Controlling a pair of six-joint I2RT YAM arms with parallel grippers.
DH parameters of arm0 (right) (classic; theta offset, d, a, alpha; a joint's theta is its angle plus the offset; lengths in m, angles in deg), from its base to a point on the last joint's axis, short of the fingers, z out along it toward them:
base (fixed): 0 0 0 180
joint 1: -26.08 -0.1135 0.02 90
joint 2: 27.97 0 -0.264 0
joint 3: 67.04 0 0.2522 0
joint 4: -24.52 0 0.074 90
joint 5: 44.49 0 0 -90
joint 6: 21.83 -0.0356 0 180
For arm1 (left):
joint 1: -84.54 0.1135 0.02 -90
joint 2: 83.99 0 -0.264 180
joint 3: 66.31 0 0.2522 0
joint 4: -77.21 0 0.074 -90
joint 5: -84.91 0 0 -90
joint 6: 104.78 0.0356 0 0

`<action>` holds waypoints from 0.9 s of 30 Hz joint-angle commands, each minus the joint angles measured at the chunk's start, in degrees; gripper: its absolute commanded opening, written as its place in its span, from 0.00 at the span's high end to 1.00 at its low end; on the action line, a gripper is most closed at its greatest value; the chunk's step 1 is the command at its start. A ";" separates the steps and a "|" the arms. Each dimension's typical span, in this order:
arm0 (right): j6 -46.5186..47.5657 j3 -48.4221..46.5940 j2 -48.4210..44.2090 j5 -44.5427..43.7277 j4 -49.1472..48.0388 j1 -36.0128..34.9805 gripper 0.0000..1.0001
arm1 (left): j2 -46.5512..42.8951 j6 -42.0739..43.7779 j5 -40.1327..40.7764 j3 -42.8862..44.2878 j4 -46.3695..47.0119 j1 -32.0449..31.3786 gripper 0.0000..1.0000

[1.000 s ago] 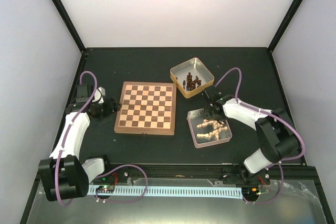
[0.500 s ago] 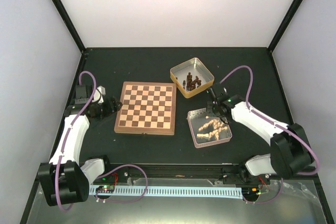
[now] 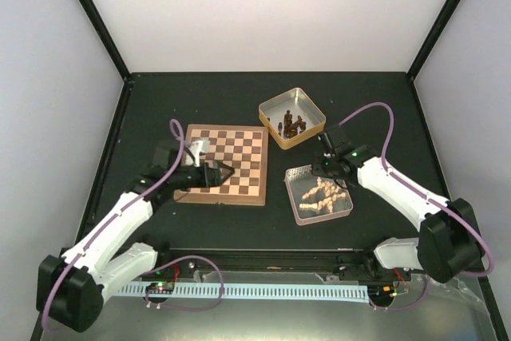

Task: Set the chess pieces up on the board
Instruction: Pick up the chess piece from the storage box.

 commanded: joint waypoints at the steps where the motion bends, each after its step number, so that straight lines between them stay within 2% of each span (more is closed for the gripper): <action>1: -4.23 -0.91 -0.89 2.50 2.69 0.29 0.97 | 1.53 -9.19 0.63 -3.82 23.85 -11.99 0.13; 6: -5.25 -0.18 -4.00 3.34 2.13 0.29 0.97 | 10.96 -9.96 3.59 -2.59 35.31 -23.25 0.12; 11: -8.25 2.64 -8.88 4.87 -1.01 0.34 0.97 | 22.16 -11.86 2.90 0.28 44.69 -29.21 0.19; 19: -15.61 3.81 -16.41 8.41 -4.60 0.29 0.97 | 34.53 -13.50 8.22 1.13 68.28 -37.75 0.21; 24: -19.80 4.50 -20.61 10.95 -5.89 0.29 0.97 | 40.94 -15.92 8.34 3.79 75.54 -40.35 0.25; 27: -21.34 4.82 -22.27 11.92 -6.00 0.29 0.96 | 42.95 -15.94 9.97 5.88 75.20 -41.25 0.26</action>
